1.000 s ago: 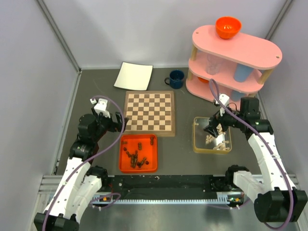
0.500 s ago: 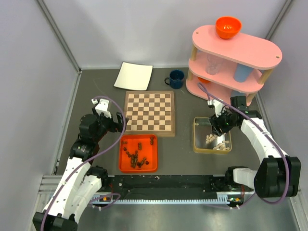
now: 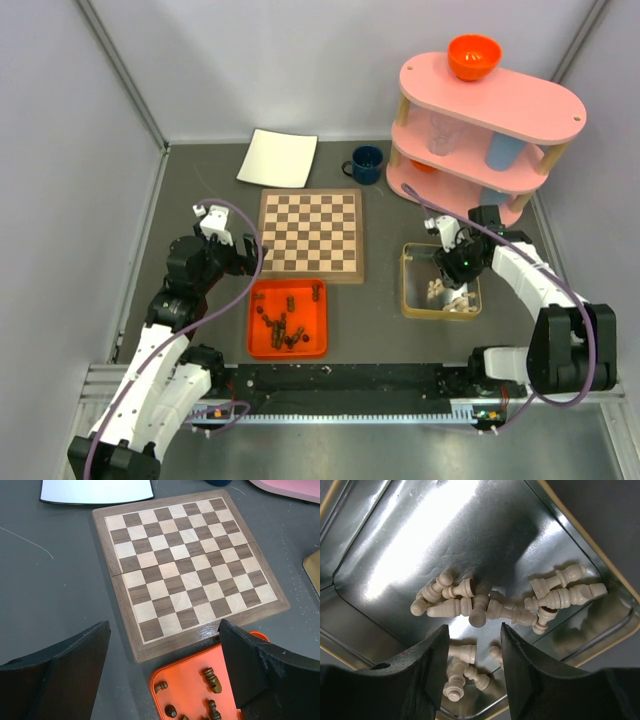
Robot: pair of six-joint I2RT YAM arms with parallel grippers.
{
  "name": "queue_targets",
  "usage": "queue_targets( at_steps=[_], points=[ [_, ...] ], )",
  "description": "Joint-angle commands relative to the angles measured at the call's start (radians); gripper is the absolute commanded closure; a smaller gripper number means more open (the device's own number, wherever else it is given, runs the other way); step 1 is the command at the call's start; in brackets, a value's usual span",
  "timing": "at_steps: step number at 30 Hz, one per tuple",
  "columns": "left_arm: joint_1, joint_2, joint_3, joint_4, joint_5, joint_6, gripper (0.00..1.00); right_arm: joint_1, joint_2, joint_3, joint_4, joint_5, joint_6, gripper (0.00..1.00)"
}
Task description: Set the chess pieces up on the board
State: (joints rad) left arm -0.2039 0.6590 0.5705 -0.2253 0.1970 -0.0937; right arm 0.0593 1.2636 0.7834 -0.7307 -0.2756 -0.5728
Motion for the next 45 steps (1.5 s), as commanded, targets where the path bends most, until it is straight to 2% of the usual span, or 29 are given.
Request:
queue_targets(
  at_steps=[1, 17, 20, 21, 24, 27, 33, 45],
  points=[
    [-0.006, -0.01, 0.029, 0.027, 0.001, 0.014, 0.06, 0.023, 0.036, -0.009, 0.045, 0.007, 0.01, 0.55],
    [-0.009, -0.007, 0.031, 0.027, 0.007, 0.014, 0.06, 0.027, 0.079, -0.007, 0.079, 0.003, 0.024, 0.67],
    [-0.011, -0.007, 0.031, 0.027, 0.007, 0.014, 0.06, 0.025, 0.076, -0.004, 0.077, -0.002, 0.021, 0.78],
    [-0.009, -0.006, 0.031, 0.027, 0.007, 0.014, 0.07, 0.025, 0.072, -0.006, 0.077, -0.001, 0.021, 0.86],
    [-0.009, -0.007, 0.031, 0.027, 0.005, 0.014, 0.06, 0.027, 0.042, -0.001, 0.077, 0.018, 0.013, 0.94],
    [-0.011, -0.004, 0.031, 0.029, 0.005, 0.014, 0.07, 0.027, -0.003, 0.01, 0.07, 0.056, 0.001, 0.97],
    [-0.011, -0.001, 0.031, 0.027, -0.004, 0.015, 0.07, 0.027, -0.073, 0.051, 0.011, 0.044, -0.03, 0.98],
    [-0.012, -0.004, 0.032, 0.023, -0.011, 0.017, 0.07, 0.027, -0.101, 0.106, -0.03, -0.016, -0.073, 0.99]
  ],
)
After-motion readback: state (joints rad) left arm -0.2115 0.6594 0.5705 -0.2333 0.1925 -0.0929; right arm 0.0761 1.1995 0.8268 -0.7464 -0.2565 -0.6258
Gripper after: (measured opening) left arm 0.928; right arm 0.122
